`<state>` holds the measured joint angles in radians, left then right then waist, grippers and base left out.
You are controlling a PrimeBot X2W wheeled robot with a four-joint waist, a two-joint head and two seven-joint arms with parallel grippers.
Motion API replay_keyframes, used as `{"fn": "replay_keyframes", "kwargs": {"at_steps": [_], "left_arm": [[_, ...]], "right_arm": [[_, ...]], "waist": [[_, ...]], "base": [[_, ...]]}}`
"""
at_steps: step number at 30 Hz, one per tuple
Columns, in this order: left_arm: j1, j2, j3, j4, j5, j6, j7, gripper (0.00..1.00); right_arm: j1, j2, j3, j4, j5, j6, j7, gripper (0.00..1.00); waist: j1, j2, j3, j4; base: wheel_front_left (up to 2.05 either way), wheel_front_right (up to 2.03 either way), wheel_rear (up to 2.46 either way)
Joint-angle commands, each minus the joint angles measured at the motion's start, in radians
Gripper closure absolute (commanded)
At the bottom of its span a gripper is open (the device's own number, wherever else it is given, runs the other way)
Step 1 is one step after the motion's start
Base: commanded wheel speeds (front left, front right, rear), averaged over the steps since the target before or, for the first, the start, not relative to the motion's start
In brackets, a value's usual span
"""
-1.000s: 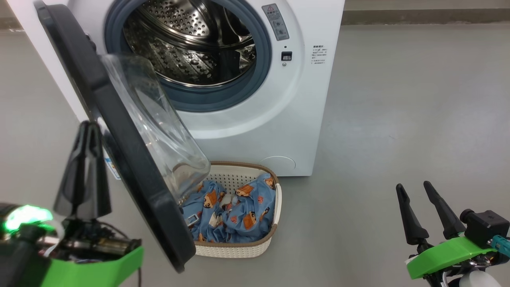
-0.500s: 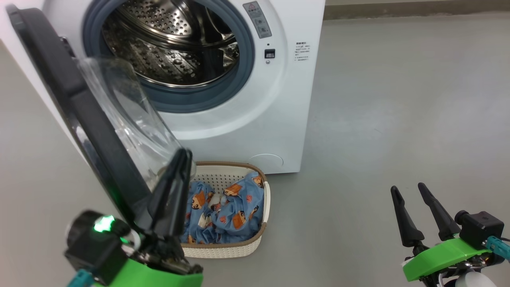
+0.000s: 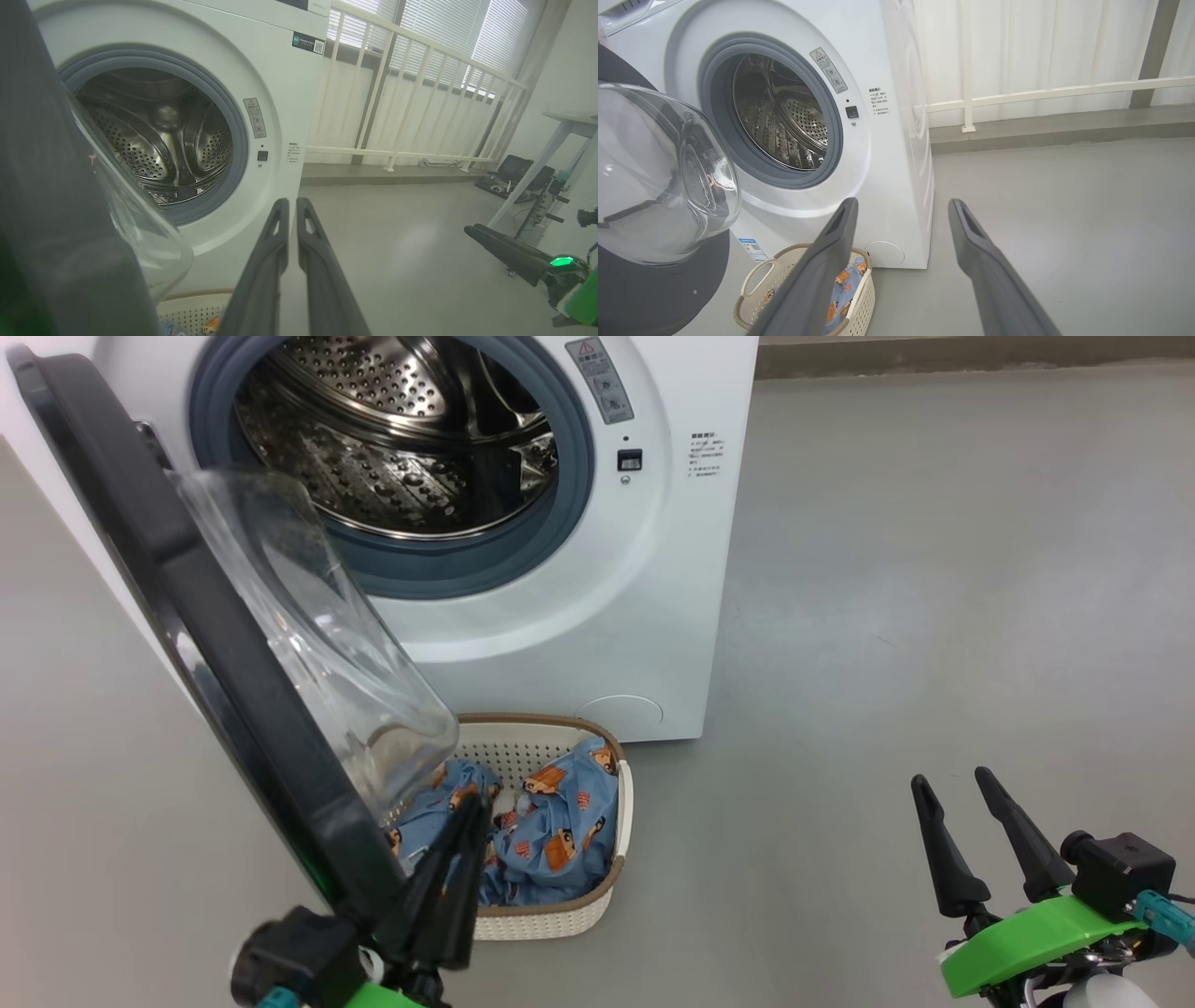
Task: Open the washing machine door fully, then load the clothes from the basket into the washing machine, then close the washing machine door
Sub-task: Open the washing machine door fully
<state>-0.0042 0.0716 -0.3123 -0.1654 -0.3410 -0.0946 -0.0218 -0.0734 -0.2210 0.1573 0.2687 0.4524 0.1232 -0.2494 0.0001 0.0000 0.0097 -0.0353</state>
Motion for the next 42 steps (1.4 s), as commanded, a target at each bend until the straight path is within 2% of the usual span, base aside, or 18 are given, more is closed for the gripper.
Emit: {"fn": "replay_keyframes", "kwargs": {"at_steps": [1,19,31,42], "left_arm": [[-0.008,-0.004,0.024,-0.006,-0.009,0.003,0.000,1.00],[-0.060,0.024,0.107,0.227,-0.050,0.026,-0.066,1.00],[-0.052,0.061,0.155,0.243,-0.063,0.048,-0.082,1.00],[-0.033,0.096,0.200,0.234,-0.073,0.077,-0.093,1.00]], "right_arm": [[-0.025,-0.013,0.020,-0.018,0.017,0.008,-0.012,0.00],[-0.030,-0.010,0.024,-0.010,0.028,0.008,-0.012,0.00],[-0.032,0.001,0.024,-0.010,0.029,0.008,-0.012,0.00],[-0.045,0.010,0.026,-0.003,0.027,0.008,-0.012,0.00]], "waist": [[0.0000,0.0000,-0.001,0.002],[0.0000,0.0000,0.007,0.008],[0.0000,0.0000,0.028,0.050],[0.0000,0.0000,0.049,0.134]], "base": [[0.00,0.00,0.00],[0.00,0.00,0.00],[0.00,0.00,0.00],[0.00,0.00,0.00]]}}
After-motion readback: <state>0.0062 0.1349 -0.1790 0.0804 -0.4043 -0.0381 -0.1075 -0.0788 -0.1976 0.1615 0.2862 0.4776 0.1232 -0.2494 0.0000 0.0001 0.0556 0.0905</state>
